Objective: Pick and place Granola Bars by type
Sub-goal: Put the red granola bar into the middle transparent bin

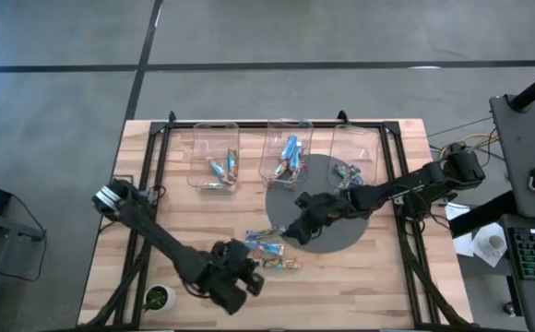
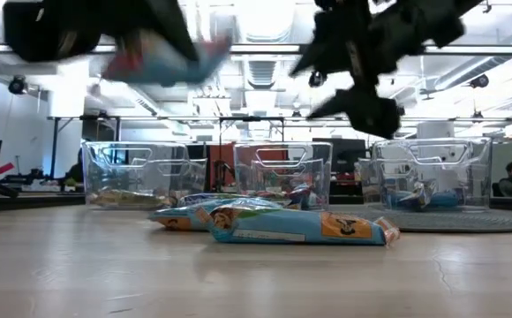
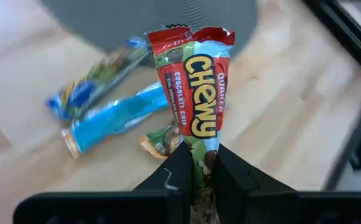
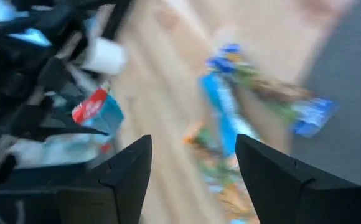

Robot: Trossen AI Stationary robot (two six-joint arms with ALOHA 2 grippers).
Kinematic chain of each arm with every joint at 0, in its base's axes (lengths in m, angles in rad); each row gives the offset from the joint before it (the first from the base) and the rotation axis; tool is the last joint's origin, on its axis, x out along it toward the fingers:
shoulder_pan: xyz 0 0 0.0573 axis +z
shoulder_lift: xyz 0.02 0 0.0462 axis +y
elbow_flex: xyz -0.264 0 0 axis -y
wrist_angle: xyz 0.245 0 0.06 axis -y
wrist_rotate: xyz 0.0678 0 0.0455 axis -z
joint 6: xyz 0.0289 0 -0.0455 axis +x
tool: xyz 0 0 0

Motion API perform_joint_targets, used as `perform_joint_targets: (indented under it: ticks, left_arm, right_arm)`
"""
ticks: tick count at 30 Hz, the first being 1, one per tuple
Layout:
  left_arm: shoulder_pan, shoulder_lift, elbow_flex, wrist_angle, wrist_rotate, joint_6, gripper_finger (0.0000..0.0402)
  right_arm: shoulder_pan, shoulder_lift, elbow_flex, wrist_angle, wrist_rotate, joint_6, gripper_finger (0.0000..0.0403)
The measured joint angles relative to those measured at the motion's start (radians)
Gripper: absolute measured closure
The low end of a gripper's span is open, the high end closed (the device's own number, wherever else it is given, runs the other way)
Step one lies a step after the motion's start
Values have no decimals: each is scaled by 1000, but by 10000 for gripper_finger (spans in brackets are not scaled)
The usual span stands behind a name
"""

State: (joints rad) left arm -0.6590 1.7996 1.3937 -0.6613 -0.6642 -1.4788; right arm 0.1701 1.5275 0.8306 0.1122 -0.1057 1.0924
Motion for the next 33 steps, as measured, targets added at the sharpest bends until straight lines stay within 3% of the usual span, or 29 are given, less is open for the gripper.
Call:
perform_joint_targets:
  ticks: [11, 20, 33]
  left_arm:
    - [77, -49, -51, -24, 84, 341, 374]
    - [135, -49, -56, 4, 95, 534, 374]
    - [140, -49, -57, 7, 45, 564, 374]
  right_arm:
    - [-42, 59, 164, -5, -255, -50, 179]
    - [-44, 177, 314, -141, -269, -43, 179]
    - [-46, 191, 329, -196, -230, -30, 179]
